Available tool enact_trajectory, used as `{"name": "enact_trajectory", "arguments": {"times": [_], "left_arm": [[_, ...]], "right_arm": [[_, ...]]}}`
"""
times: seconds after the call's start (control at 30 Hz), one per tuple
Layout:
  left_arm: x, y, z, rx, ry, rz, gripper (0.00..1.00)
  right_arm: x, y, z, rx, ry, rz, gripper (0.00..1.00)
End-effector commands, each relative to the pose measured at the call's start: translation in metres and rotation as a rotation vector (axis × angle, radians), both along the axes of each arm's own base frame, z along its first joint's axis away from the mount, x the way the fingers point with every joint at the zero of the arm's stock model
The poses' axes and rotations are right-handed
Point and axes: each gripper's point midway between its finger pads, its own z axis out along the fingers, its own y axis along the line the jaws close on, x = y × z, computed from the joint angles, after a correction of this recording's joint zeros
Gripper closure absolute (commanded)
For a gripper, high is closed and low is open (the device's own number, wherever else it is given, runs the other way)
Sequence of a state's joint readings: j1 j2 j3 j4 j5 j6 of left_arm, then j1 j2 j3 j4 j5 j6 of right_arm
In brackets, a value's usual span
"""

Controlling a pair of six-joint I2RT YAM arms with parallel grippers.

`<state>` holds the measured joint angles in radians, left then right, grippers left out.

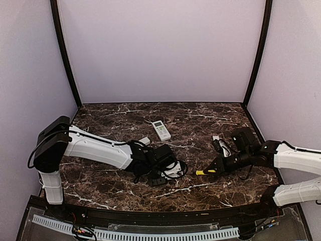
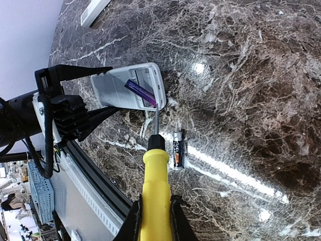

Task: Unload the batteries from the remote control
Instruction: Remove the battery from the remote control without the battery cover.

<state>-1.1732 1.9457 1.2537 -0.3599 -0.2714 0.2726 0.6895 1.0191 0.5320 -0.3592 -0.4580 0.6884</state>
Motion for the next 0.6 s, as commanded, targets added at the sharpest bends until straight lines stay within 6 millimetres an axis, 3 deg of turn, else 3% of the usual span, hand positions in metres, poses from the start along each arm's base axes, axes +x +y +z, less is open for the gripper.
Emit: {"name": "enact_trajectory", "arguments": {"times": [0.0, 0.57], "left_arm": [[-0.001, 0.021, -0.017, 0.090, 0.015, 0.017, 0.71], [-0.004, 0.019, -0.018, 0.088, 0.026, 0.007, 0.71]], "right_arm": [[0.014, 0.010, 0.011, -0.002, -0.065, 0.026, 1.00], [0.024, 0.031, 0.003, 0.010, -0.051, 0.097, 1.00]]}}
